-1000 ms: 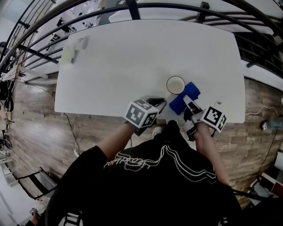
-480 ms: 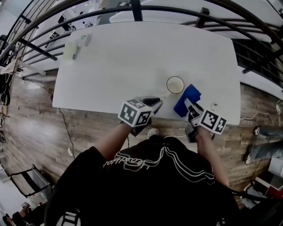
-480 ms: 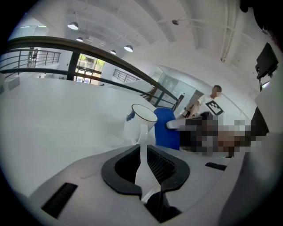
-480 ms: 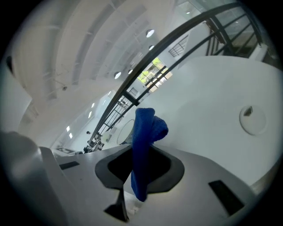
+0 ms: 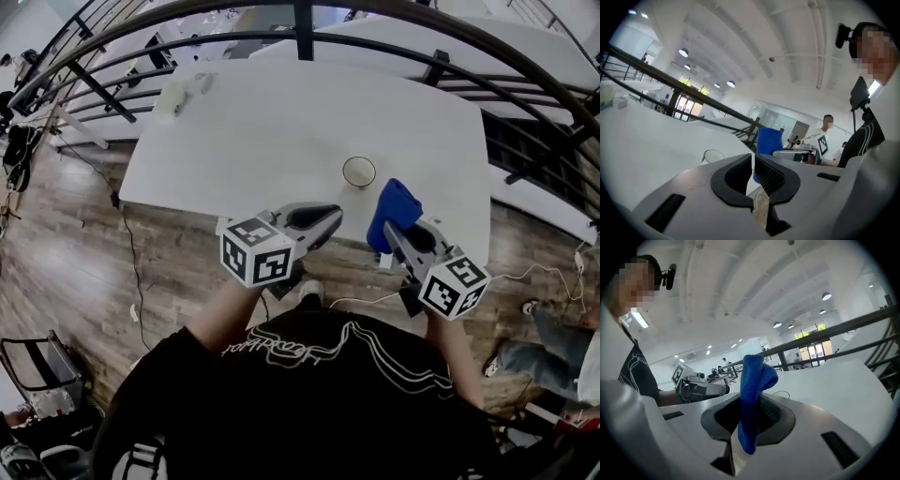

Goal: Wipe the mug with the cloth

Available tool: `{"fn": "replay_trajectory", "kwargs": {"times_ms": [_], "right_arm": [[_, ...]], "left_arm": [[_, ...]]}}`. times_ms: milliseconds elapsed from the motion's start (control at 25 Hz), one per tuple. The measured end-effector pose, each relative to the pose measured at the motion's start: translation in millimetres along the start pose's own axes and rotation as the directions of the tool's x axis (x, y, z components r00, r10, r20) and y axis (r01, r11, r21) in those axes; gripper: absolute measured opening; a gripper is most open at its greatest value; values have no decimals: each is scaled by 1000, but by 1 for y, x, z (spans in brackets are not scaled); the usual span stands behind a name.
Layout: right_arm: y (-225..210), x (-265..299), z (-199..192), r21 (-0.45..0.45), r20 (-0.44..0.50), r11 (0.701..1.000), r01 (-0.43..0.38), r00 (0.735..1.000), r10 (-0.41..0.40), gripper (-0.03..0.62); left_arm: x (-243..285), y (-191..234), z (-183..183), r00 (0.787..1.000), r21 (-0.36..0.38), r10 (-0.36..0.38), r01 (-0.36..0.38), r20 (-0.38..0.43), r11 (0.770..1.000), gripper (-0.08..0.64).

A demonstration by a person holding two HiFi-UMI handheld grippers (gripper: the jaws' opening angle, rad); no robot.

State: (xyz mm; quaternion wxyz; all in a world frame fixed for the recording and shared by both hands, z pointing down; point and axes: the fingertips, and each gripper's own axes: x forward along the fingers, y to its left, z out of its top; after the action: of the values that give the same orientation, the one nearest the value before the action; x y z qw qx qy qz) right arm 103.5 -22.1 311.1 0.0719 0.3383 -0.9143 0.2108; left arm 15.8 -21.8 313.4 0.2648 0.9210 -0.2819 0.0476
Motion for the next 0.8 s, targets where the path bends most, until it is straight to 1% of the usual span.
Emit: {"fn": "replay_trajectory", "kwargs": {"times_ms": [80,160,240,280,400,560,800], "right_arm": [[18,-23,7,-32,18,999,-14,1000,15,61],[31,-43,10,-48,37,999,-22,999,24,61],[40,-60,8,-43,51,999,-32,998,34,61],[45,-67,7,-37,55,999,-38,998,40,61],[56,-79,4,-42,55,998,-47,997,49,61],[61,-81,12,-40,59,998,-56,997,58,61],[83,-109,2,-62,81,996,-63,994,68,61]], "left_arm": [[-7,-36,9,999,83,-15,13,31,996,19],[-10,-67,10,999,165,-19,13,31,986,12],[-12,-91,7,1000,212,-19,13,23,977,9],[-13,-101,5,1000,219,-19,14,23,976,9],[-18,-120,4,999,210,-16,9,32,978,9],[-20,-125,8,1000,198,6,-11,25,980,8],[-33,-157,-8,999,200,19,-28,46,979,8]]}}
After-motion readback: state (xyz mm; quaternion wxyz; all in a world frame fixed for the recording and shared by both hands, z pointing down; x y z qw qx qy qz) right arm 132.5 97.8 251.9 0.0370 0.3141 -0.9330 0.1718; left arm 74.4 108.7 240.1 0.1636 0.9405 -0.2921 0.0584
